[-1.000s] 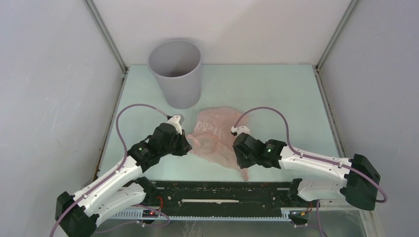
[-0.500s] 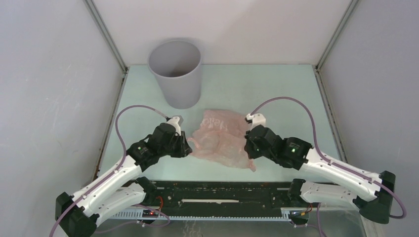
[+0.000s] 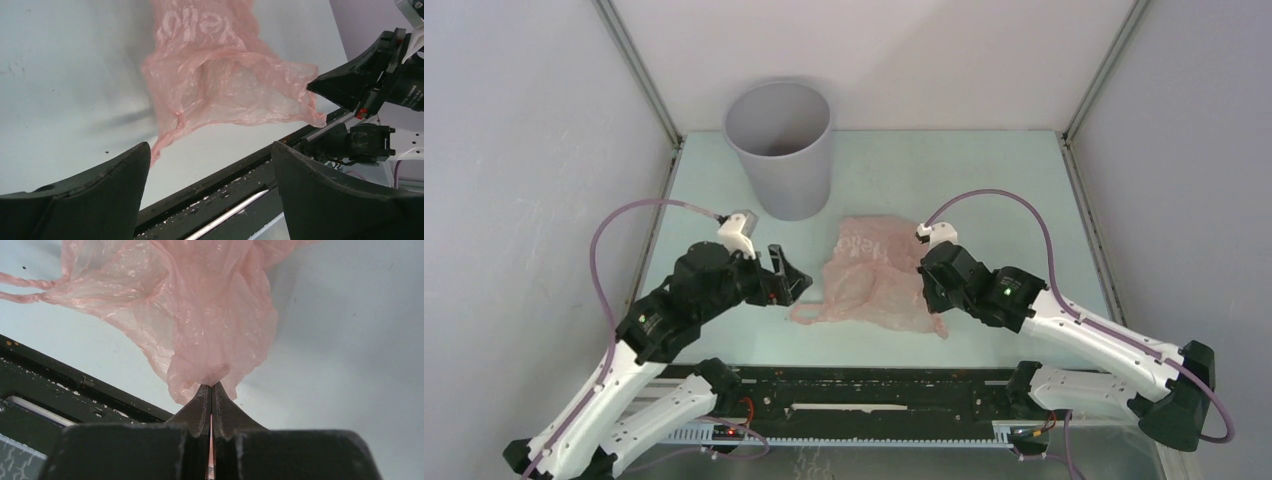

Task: Put the trash bags into the trash bin

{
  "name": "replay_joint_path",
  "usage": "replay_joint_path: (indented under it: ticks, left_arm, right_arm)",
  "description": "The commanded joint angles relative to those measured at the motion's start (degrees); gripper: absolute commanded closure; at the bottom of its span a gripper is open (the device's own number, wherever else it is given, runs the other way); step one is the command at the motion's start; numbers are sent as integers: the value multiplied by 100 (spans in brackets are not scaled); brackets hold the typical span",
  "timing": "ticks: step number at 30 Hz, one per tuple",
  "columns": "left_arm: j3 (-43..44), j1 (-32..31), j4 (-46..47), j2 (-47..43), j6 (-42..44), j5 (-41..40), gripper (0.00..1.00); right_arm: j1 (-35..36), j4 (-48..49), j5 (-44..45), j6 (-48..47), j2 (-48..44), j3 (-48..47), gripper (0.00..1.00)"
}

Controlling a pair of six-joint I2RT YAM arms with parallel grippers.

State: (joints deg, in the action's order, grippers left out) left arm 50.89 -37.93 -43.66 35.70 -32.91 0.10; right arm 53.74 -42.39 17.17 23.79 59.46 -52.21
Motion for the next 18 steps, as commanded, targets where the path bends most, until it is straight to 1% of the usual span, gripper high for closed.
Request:
replay_joint_path:
  ticks: [1, 2, 5, 8, 10, 11, 14, 16, 18]
  left_arm:
    - [540, 12, -310, 981, 490, 269, 4]
    - [604, -31, -370, 1231, 568, 290, 3]
    - [638, -229, -450, 1859, 753, 14, 2]
    - [649, -326, -461, 2454, 1104, 41, 1]
    - [688, -545, -550, 2814, 1324, 7, 1]
    - [685, -685, -585, 2992, 1387, -232, 1]
    - [599, -940, -651, 3428, 1387, -436, 0]
    - [432, -1023, -556, 3565, 1304, -567, 2]
    - [295, -1036, -412, 3676, 1255, -608, 7]
  right_arm:
    - [-111, -2, -134, -173, -141, -237, 100]
    - [-141, 20, -205, -173, -159, -237, 100]
    - [-207, 63, -307, -166, -190, -237, 100]
    - [-261, 65, -359, -118, -213, -237, 100]
    - [-287, 56, -363, -86, -239, -236, 100]
    - [-297, 42, -367, -62, -256, -235, 100]
    - [-325, 38, -405, -7, -269, -237, 100]
    - [-329, 34, -413, 18, -267, -232, 100]
    - [-333, 10, -418, 58, -265, -227, 100]
